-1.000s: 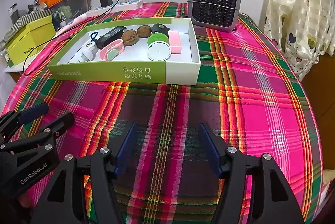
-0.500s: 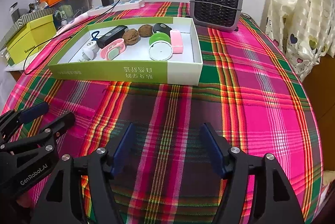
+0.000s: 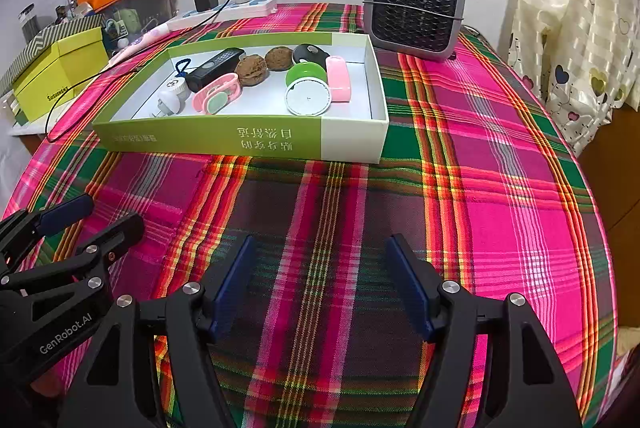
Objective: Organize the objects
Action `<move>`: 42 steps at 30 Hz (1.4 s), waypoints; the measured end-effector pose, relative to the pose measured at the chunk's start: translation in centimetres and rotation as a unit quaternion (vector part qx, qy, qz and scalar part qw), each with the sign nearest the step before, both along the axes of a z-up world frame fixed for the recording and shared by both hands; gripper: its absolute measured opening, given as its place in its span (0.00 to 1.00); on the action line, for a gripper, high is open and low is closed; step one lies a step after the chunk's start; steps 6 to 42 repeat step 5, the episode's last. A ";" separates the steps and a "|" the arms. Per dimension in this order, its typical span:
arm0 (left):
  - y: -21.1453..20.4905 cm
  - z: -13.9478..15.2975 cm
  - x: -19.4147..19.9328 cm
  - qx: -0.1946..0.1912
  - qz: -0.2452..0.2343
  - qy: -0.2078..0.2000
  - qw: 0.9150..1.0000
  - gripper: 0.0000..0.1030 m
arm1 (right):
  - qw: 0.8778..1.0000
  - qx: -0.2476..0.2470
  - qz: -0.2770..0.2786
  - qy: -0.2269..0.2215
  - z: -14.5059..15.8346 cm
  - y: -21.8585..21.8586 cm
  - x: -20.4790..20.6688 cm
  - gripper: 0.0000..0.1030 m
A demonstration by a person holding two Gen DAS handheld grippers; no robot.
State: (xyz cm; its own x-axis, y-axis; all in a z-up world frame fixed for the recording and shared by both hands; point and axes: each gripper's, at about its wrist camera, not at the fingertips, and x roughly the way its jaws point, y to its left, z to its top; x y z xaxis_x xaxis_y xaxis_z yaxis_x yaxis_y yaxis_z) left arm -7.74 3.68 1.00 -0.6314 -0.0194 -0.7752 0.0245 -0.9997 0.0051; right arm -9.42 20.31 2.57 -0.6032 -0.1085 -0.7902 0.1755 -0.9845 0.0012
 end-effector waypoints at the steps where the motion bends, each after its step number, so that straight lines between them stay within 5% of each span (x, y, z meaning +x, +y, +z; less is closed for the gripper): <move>1: 0.0 0.0 0.0 0.000 0.000 0.000 1.000 0.63 | 1.000 0.000 0.000 0.000 0.0 0.0 0.0 0.66; 42: 0.0 0.0 0.0 0.000 0.000 0.000 1.000 0.63 | 1.000 0.000 0.000 0.000 0.0 0.0 0.0 0.66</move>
